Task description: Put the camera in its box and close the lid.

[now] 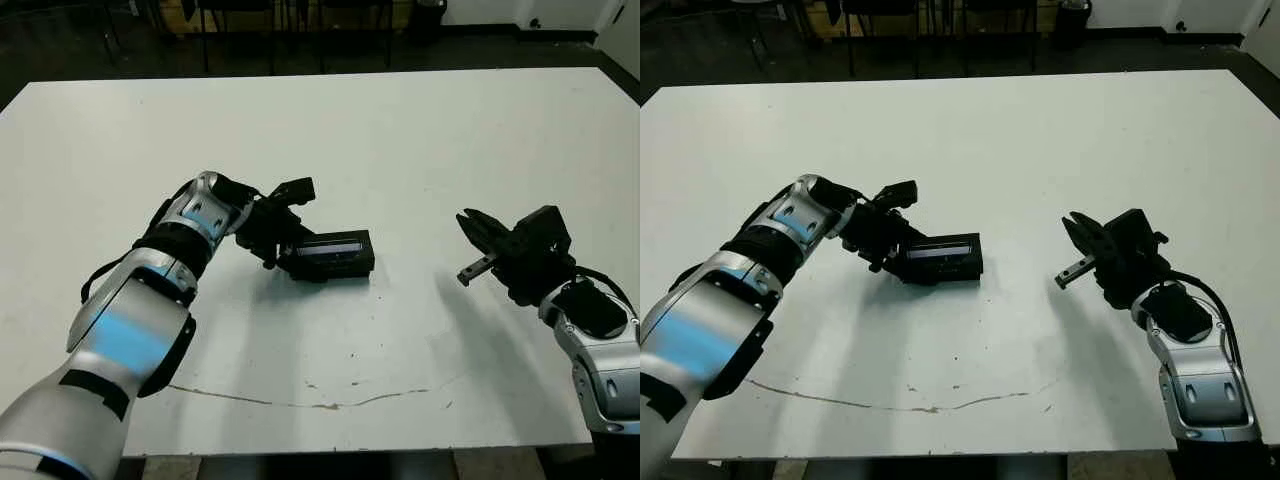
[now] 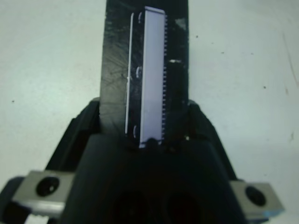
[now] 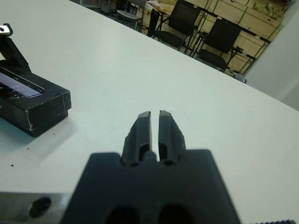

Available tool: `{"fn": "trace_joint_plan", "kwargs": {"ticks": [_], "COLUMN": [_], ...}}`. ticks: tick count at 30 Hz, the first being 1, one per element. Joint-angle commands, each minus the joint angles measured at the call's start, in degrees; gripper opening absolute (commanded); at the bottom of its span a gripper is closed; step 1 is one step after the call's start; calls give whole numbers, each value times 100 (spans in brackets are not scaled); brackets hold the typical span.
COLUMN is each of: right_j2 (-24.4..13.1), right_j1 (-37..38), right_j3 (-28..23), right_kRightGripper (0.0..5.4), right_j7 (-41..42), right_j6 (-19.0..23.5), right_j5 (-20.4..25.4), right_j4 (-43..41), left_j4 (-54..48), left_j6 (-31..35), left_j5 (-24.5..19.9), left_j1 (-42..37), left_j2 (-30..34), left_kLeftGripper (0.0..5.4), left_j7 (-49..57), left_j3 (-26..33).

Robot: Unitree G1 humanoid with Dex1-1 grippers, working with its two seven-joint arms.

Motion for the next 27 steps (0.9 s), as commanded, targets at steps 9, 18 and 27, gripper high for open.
{"fn": "trace_joint_plan", "kwargs": {"ticks": [9, 18, 27], "right_j2": [-63, -50, -64], "right_j1": [94, 58, 70], "right_j3": [72, 96, 138], "right_kRightGripper": [0, 0, 0], "right_j7": [-16, -28, 80], "right_j6": [98, 186, 154], "right_j5": [-40, -21, 52], "right_j4": [-47, -26, -5], "left_j4": [-32, -1040, -1138], "left_j6": [-96, 147, -92], "left_j5": [672, 750, 1055], "left_j1": [622, 1084, 1325], "left_j2": [-131, -156, -29], "left_kLeftGripper": [277, 277, 277], "left_j7": [101, 298, 1386], "left_j3": [-519, -806, -916]}}
